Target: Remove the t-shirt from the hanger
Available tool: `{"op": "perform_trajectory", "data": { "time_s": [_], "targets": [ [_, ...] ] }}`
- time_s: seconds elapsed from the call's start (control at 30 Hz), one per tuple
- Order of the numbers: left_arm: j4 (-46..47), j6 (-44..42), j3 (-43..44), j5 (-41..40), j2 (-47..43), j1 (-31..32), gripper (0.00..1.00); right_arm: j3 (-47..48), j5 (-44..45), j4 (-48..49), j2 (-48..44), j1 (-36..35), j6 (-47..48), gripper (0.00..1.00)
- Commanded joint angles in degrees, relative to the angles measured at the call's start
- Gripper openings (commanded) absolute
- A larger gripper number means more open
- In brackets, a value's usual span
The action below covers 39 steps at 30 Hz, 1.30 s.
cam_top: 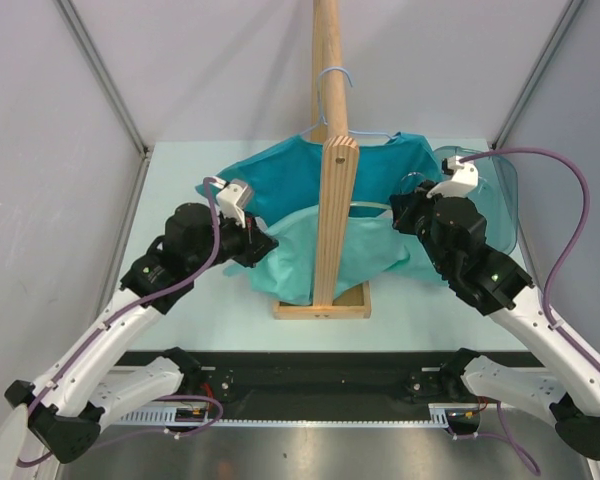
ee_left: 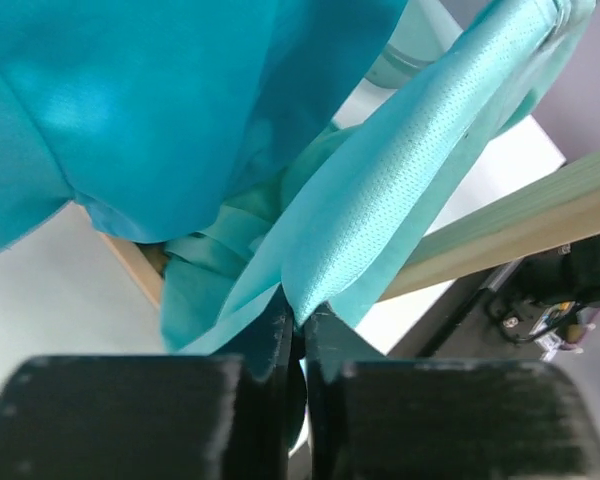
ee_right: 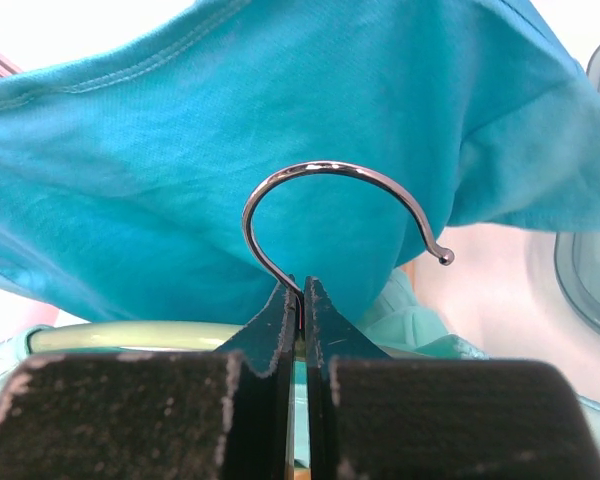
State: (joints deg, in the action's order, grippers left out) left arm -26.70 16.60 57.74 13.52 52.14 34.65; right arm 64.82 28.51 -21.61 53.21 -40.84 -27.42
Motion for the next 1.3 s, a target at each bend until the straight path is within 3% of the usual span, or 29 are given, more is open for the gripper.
{"op": "perform_trajectory", "data": {
  "time_s": [0.0,0.27,0.53,0.67,0.87,1.07,1.13,1.23,1.27],
  "targets": [
    [0.86,-0.08,-0.17,-3.58,-0.81,0.24,0.0,0.66,1.63,2.45,-1.79,0.67,-2.46,0.0],
    [-2.74,8.6,-2.0,-27.98,-4.67,0.15,0.0,-0.74,5.84,-0.28,-4.25,3.48,-5.45,0.0],
    [-5.03,13.54,-3.07,-36.81,-7.75,0.06,0.0,-4.43,6.56,-1.42,-10.58,8.23,-9.05,0.0],
    [-4.15,12.67,-3.42,-35.67,-7.76,-0.11,0.0,-6.02,3.67,-1.42,-13.04,11.21,-10.28,0.0],
    [-0.29,10.56,-3.95,-25.49,-5.65,-0.2,0.0,-4.88,-4.6,0.94,-9.98,13.68,-11.51,0.0],
    [4.72,3.62,-1.93,-4.31,-2.57,-0.11,0.01,-0.66,-16.02,3.15,-2.42,13.77,-9.5,0.0],
    [4.46,1.69,-0.44,-2.1,-2.48,-0.11,0.08,1.27,-17.95,3.06,0.57,13.25,-8.79,0.0],
    [4.98,0.36,-0.6,-4.36,-5.55,-0.11,0.32,3.29,-18.23,3.24,3.46,12.19,-7.57,0.0],
    [5.42,0.19,-1.13,-4.99,-8.08,-0.11,0.46,3.99,-18.14,2.98,4.17,11.84,-6.95,0.0]
  ]
}}
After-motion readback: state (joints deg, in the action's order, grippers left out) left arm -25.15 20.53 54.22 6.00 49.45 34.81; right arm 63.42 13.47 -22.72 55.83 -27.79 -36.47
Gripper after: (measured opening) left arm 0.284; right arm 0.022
